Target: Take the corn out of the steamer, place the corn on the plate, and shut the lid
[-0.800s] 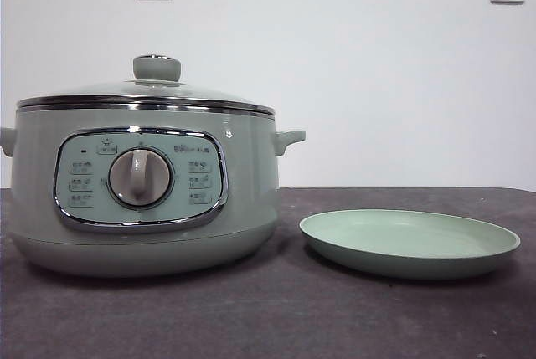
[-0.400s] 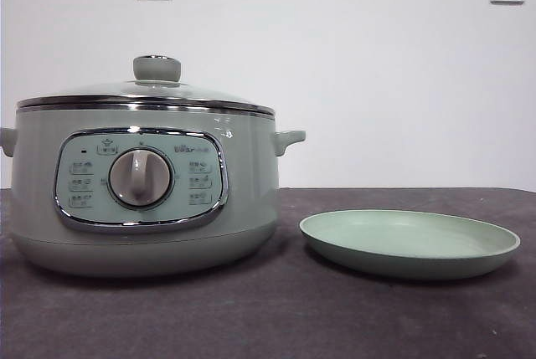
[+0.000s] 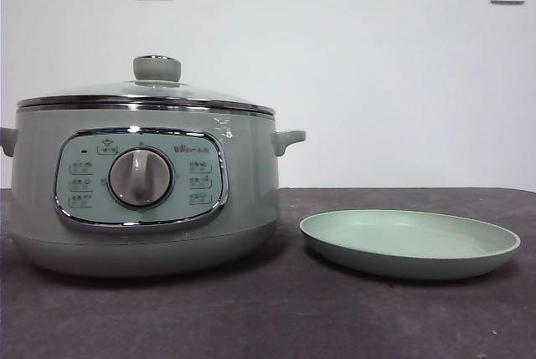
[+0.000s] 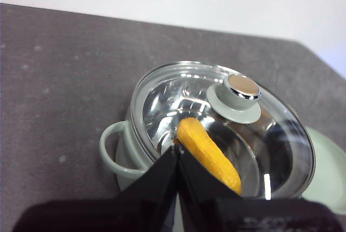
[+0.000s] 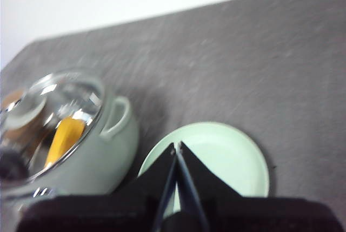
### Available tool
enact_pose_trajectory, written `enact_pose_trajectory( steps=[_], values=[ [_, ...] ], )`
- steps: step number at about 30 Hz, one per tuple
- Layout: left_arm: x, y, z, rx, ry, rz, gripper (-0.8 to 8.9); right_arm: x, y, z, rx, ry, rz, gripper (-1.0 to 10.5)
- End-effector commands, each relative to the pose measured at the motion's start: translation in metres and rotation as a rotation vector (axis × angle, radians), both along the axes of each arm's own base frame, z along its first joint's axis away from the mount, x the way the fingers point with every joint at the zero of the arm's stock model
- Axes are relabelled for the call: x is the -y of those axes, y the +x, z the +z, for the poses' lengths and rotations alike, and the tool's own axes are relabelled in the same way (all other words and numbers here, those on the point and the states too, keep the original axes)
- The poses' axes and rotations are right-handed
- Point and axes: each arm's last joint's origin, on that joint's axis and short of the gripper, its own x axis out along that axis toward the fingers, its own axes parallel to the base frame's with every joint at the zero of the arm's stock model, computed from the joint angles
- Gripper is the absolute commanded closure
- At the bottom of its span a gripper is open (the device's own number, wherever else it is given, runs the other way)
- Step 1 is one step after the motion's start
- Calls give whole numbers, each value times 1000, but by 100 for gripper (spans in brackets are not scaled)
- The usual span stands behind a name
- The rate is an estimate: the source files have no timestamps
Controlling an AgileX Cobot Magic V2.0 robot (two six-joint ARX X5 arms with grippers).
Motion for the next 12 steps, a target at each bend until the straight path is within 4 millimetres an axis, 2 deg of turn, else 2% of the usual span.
enact_pose_trajectory(
  steps=[1, 5, 7, 8, 11, 12],
  values=[
    [1, 6, 8, -24, 60, -67, 818, -3, 9, 7, -39, -51, 92, 946],
    [4, 17, 17, -86, 33, -148, 816, -6, 23, 9, -138, -74, 169, 944],
    [6, 22, 19, -103, 15, -187, 803, -7, 29, 8, -164, -81, 171, 900],
    [6, 25, 19, -108, 7, -206, 758, -8, 31, 7, -174, -81, 171, 831],
    [7, 32, 17, -120, 4, -208, 463, -8, 36, 4, -194, -84, 168, 629],
    [7, 34, 17, -123, 1, -208, 420, -8, 37, 3, -198, -84, 168, 614]
  ],
)
